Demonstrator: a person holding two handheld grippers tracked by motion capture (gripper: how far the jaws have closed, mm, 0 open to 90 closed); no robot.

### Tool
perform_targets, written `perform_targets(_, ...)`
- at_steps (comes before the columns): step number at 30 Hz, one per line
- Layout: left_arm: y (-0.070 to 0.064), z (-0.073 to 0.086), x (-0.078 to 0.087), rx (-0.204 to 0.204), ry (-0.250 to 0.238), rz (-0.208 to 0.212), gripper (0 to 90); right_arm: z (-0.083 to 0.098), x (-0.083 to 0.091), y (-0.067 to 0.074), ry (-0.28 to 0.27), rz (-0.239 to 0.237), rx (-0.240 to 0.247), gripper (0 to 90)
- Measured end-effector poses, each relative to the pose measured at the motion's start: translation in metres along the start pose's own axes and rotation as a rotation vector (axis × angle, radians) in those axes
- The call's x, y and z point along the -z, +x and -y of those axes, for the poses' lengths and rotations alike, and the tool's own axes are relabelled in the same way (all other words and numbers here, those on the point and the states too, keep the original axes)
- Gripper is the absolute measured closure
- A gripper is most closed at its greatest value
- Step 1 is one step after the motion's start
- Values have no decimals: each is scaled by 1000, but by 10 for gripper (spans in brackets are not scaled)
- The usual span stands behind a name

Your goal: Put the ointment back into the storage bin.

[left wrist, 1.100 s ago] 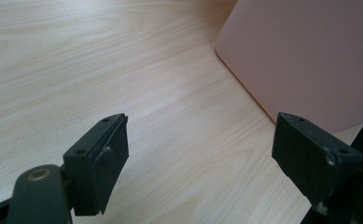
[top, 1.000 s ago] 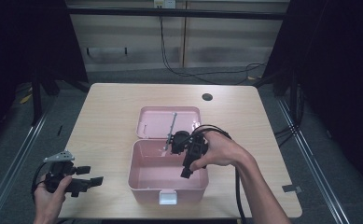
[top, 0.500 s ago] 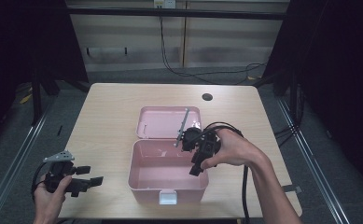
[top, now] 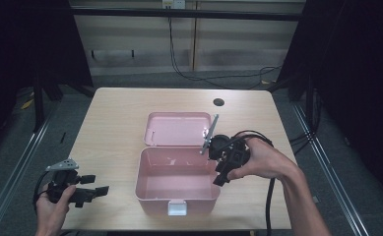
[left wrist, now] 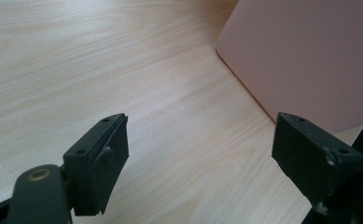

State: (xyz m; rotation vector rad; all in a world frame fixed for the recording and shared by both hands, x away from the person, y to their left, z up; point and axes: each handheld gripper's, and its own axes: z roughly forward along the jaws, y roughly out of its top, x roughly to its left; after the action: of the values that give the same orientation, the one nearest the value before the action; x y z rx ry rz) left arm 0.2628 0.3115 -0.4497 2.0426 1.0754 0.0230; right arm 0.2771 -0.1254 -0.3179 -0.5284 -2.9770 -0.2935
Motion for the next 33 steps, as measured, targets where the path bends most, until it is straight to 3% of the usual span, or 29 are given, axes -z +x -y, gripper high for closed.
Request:
perform_targets(14,0,0,0,1,-4,-2,186,37,0,-6,-39,1,-66,551)
perform_targets(33,1,0,0,0,1,1,186,72,-49,-17,-25,-38,-126,543)
